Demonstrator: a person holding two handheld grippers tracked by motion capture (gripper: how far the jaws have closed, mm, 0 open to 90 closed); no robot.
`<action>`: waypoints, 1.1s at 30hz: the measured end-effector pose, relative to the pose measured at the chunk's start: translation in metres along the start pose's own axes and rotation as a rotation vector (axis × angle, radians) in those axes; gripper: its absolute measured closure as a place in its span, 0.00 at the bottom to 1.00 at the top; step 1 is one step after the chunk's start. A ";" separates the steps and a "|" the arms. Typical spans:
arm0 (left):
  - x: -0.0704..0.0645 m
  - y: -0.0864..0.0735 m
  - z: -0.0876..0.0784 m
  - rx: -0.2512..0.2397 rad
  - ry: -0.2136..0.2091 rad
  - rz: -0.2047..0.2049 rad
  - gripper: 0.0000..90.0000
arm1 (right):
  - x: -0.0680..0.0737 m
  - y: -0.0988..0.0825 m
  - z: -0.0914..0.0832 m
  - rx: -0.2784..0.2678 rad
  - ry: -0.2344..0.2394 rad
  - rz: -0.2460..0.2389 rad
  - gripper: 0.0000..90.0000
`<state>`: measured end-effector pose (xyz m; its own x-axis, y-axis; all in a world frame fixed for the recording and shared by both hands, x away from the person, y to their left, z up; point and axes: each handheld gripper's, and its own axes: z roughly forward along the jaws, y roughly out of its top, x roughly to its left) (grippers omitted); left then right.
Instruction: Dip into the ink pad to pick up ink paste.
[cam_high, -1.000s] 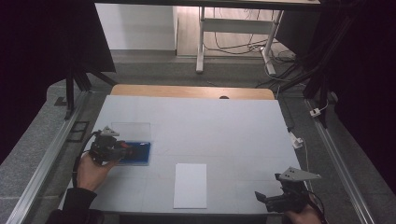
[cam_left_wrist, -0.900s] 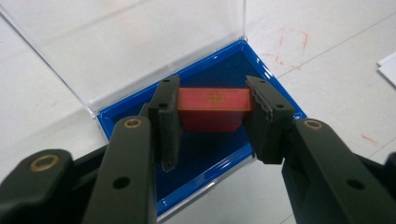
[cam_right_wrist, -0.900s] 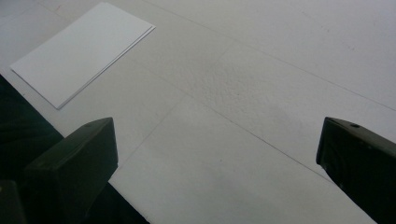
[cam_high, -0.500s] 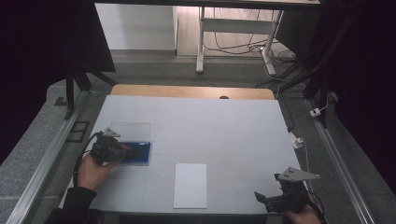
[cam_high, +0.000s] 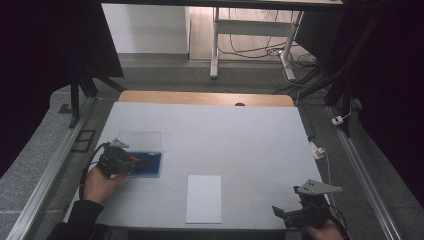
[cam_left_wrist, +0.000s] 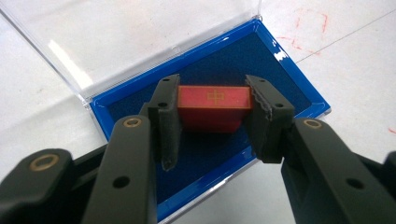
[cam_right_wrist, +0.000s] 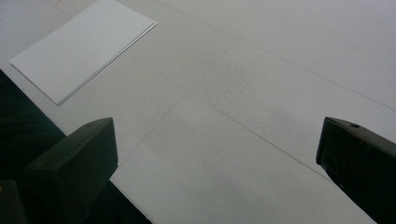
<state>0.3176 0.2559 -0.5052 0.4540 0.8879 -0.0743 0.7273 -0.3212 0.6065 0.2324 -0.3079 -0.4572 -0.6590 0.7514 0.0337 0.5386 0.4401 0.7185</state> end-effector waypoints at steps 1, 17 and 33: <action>-0.001 0.000 0.000 0.002 0.009 0.009 0.65 | 0.000 0.000 0.000 0.001 0.000 0.000 0.00; 0.000 0.000 0.002 -0.002 -0.004 -0.035 0.65 | 0.001 0.000 0.000 0.010 -0.002 -0.008 0.00; -0.005 0.004 0.002 0.016 0.028 -0.025 0.65 | 0.002 0.000 0.001 0.015 0.000 -0.012 0.00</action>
<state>0.3197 0.2497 -0.5044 0.4211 0.9045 -0.0674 0.7468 -0.3036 0.5917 0.2322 -0.3059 -0.4578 -0.6651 0.7463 0.0251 0.5385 0.4560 0.7086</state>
